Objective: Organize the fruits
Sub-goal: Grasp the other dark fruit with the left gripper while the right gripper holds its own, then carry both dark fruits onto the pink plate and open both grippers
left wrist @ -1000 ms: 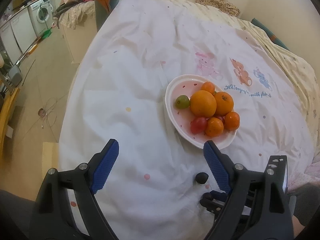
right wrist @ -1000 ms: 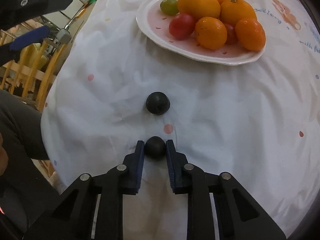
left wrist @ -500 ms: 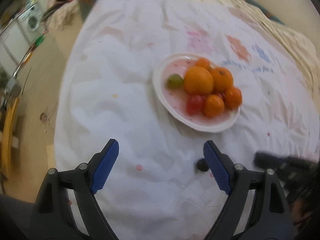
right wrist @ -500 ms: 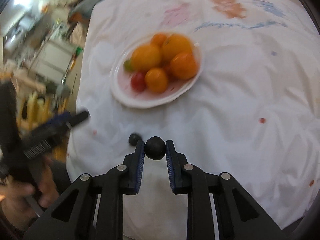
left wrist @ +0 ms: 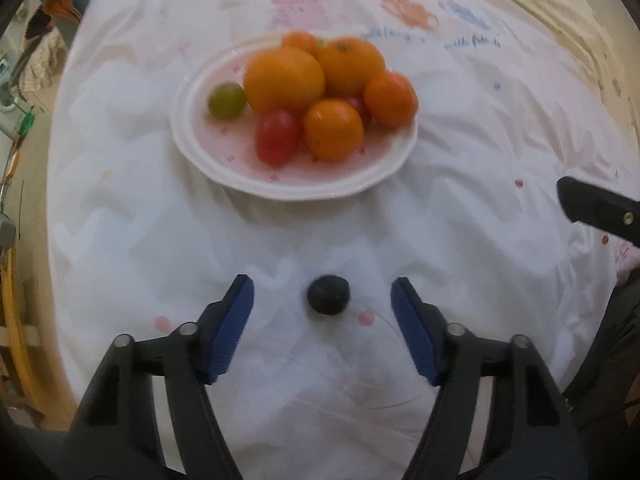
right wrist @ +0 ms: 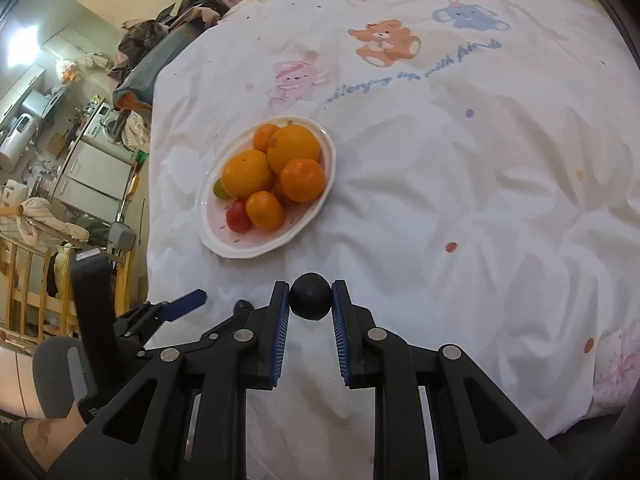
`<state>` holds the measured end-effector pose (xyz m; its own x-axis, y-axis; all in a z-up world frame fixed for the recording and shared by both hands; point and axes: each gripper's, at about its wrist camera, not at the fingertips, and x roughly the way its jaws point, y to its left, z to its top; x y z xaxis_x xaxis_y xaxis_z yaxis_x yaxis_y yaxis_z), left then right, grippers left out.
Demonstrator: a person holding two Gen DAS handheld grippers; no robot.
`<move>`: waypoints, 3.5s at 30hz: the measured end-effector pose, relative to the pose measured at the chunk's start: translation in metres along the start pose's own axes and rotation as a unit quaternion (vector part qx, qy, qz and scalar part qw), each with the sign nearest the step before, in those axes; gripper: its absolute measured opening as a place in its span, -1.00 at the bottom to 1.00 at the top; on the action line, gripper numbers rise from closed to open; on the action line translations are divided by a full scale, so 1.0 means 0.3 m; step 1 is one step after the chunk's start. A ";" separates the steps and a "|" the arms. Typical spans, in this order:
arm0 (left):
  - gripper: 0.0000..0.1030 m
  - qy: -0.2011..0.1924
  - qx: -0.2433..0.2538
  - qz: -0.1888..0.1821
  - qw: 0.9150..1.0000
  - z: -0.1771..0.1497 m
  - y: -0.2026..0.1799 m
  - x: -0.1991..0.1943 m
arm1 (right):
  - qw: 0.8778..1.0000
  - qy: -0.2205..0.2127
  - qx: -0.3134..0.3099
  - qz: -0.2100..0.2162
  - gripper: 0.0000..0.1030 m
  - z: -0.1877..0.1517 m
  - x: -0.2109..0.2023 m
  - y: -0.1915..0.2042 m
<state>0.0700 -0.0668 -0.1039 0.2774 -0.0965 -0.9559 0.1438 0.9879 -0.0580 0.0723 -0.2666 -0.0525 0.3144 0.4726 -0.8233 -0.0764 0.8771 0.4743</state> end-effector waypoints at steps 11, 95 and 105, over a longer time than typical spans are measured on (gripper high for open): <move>-0.42 0.022 0.025 0.006 0.999 -0.010 -0.041 0.067 | 1.000 0.004 0.013 -0.012 -0.56 0.000 0.006 -0.019; -0.59 -0.050 -0.093 0.005 0.994 0.333 0.270 0.023 | 0.995 0.036 -0.061 0.072 -0.56 0.373 0.322 0.144; -0.31 -0.046 -0.104 0.003 0.994 0.335 0.277 0.023 | 0.995 0.032 -0.044 0.078 -0.53 0.378 0.326 0.133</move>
<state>0.1793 0.0025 -0.0863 0.3647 -0.0916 -0.9266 -0.0545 0.9913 -0.1195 0.2073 -0.1952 -0.0789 0.2316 0.6058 -0.7611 -0.2022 0.7953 0.5715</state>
